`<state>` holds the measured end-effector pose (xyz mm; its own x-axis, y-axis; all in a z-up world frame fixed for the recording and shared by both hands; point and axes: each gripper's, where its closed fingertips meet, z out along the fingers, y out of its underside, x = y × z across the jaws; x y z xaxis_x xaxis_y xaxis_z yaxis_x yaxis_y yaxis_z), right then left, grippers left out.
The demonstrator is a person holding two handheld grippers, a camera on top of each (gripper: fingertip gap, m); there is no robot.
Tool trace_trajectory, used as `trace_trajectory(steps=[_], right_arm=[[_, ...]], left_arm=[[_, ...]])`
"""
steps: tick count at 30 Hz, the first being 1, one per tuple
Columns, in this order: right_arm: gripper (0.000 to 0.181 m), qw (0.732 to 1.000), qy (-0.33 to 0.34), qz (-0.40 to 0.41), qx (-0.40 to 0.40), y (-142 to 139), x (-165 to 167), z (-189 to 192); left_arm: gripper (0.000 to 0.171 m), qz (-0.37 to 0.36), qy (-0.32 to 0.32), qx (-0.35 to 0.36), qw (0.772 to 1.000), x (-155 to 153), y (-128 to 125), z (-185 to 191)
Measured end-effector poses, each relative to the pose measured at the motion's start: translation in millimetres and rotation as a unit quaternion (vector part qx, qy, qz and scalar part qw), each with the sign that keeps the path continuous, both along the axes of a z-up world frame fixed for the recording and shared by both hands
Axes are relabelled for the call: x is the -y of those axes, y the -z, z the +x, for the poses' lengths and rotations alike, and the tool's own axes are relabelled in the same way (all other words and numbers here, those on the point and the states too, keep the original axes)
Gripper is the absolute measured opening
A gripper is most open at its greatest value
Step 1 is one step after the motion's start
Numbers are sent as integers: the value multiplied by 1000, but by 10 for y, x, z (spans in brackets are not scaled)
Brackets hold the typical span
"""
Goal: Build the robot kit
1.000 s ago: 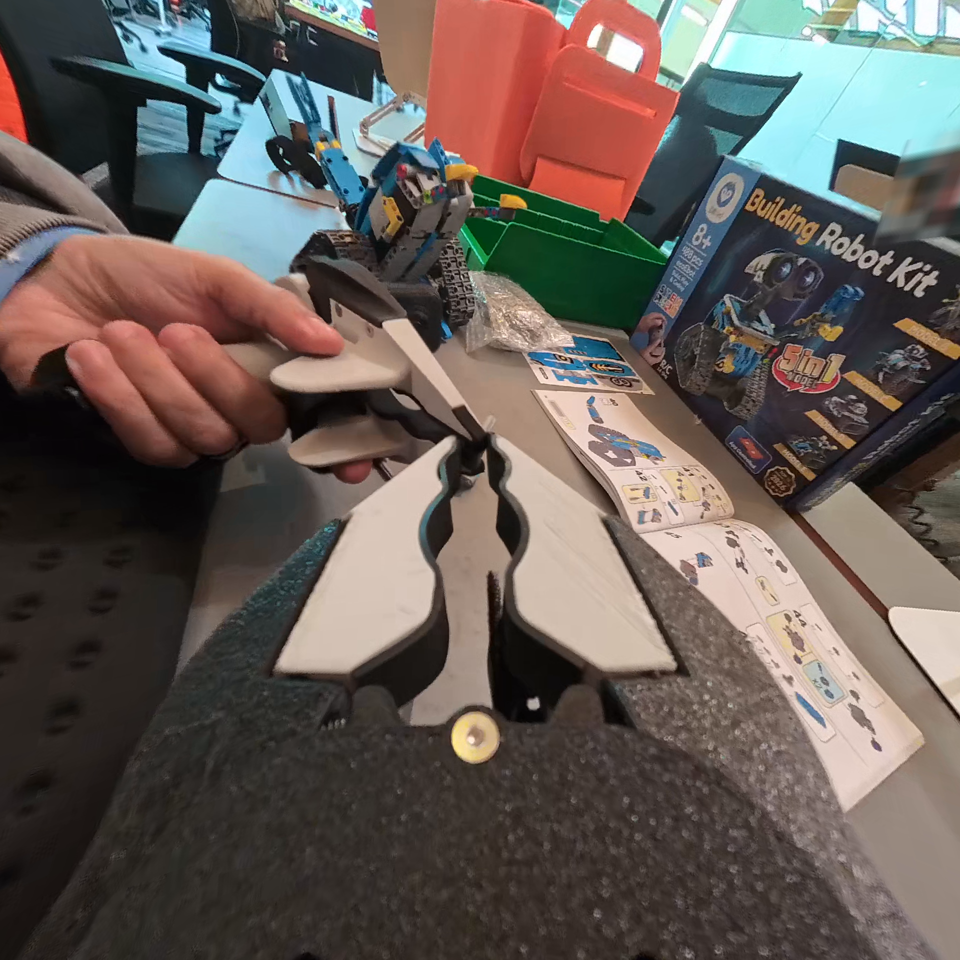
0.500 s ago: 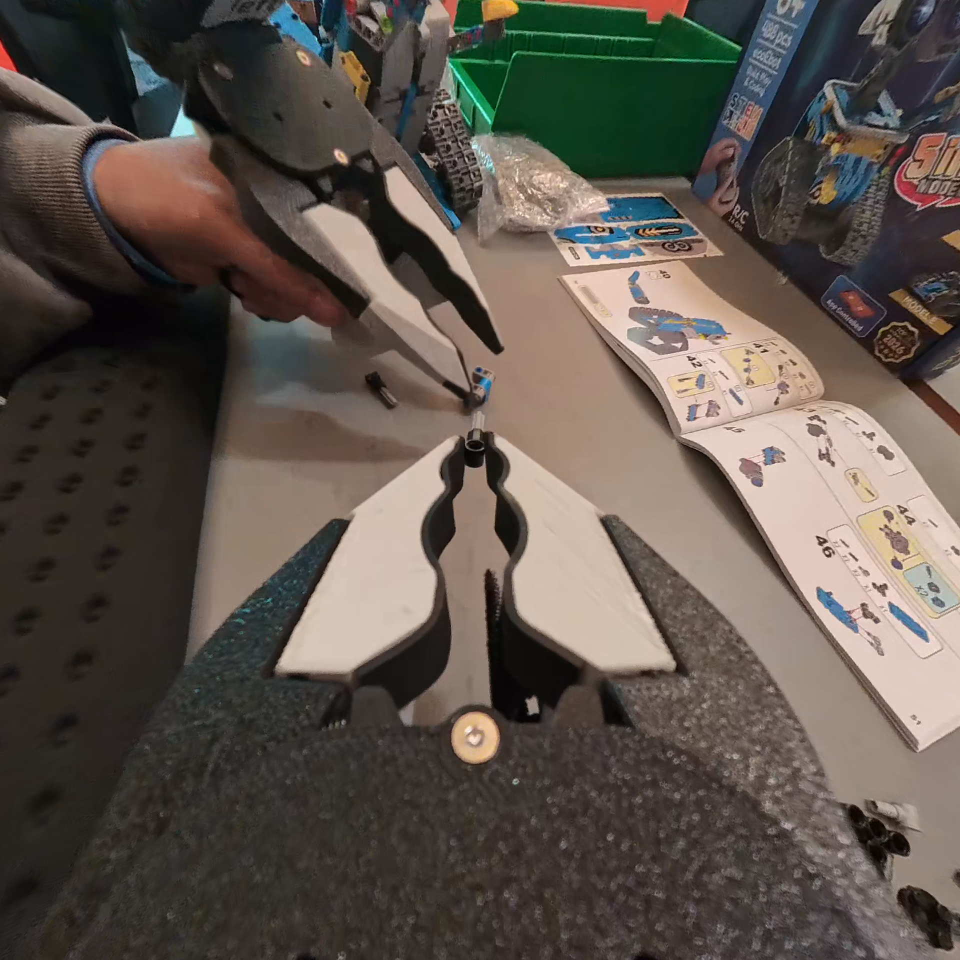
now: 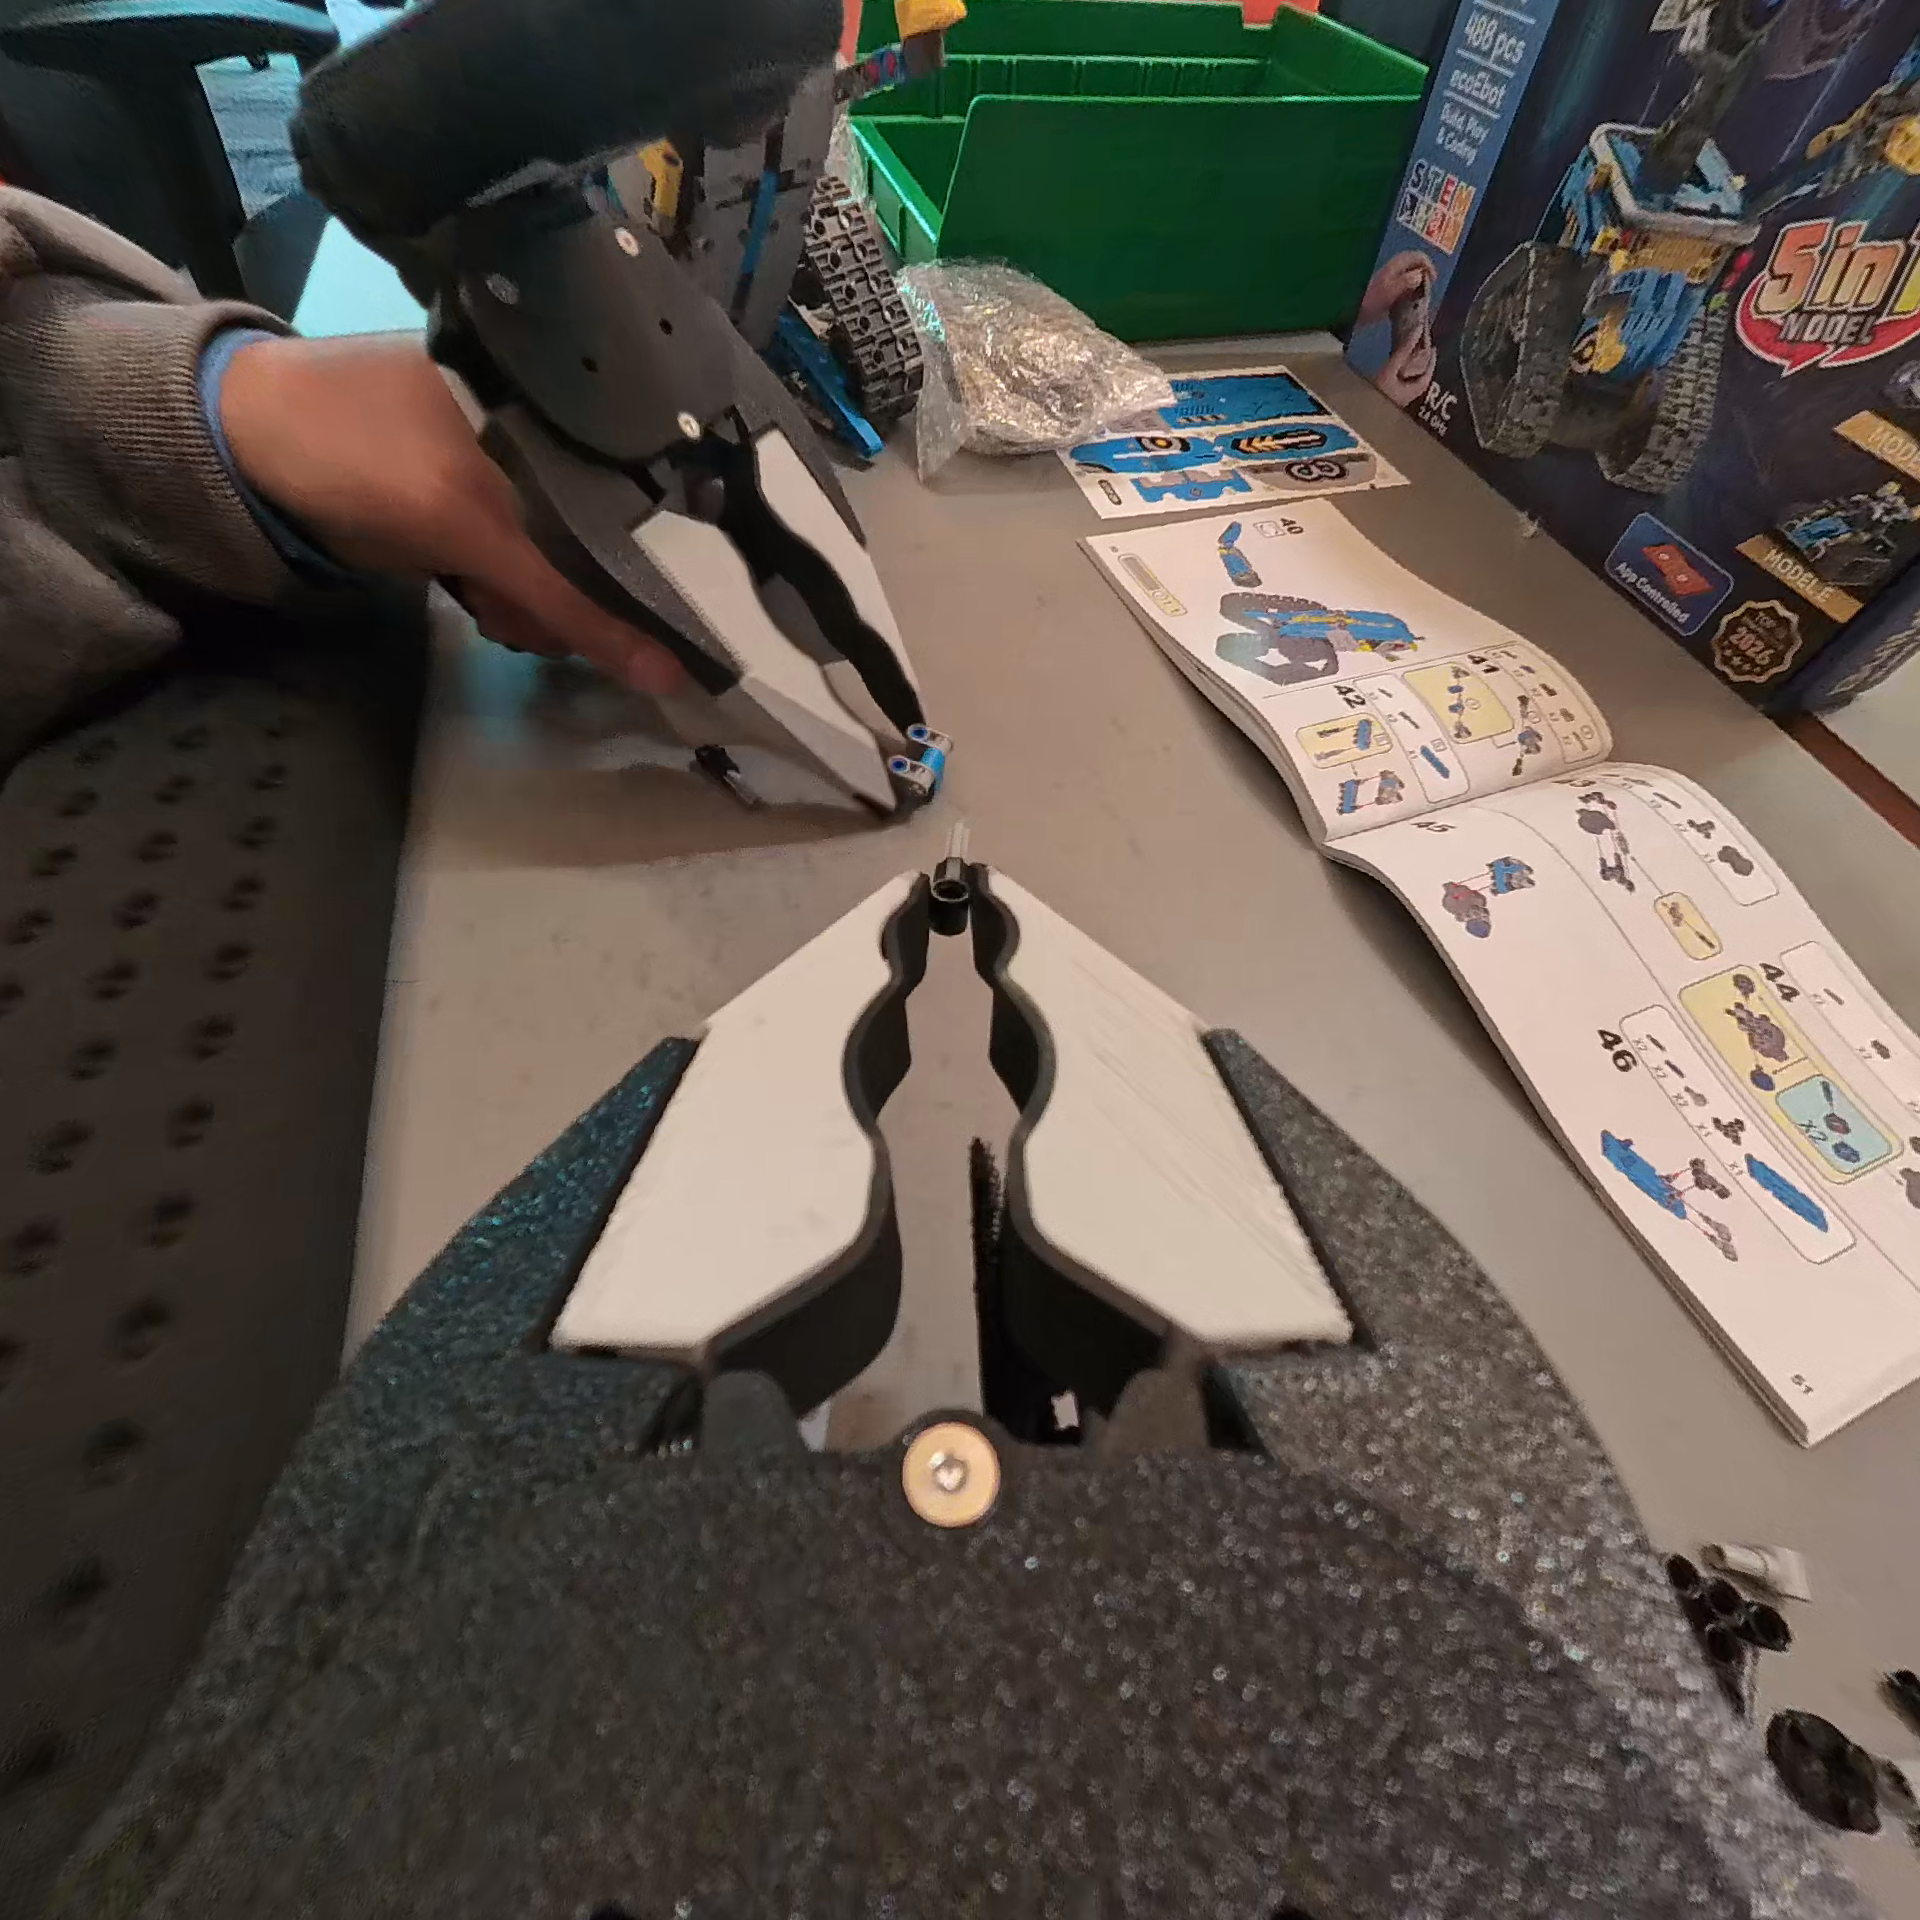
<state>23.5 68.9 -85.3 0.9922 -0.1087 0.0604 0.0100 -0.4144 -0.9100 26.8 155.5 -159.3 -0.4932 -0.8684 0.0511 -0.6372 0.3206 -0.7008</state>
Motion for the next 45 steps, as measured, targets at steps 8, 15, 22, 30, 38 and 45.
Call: trace_trajectory(steps=[8, 15, 22, 30, 38, 45], right_arm=[[7, 1000, -4, -20, -11, 104, -1, 9], [7, 1000, -9, -26, -12, 130, -3, -7], [7, 1000, -8, -26, -10, 124, 14, 9], [7, 1000, -10, -25, -8, 118, 11, 3], [7, 1000, -11, -24, -3, 107, 14, 3], [7, 1000, -13, -26, 3, 111, 11, -5]], left_arm=[[23, -5, 86, 8, 996, 244, -57, -156], [23, -117, 165, 44, 978, 615, -416, -342], [23, -146, 167, 48, 974, 669, -416, -352], [23, -246, 159, 59, 954, 687, -630, -333], [23, -237, 132, 77, 959, 604, -635, -251], [24, -224, 129, 79, 963, 597, -605, -239]])
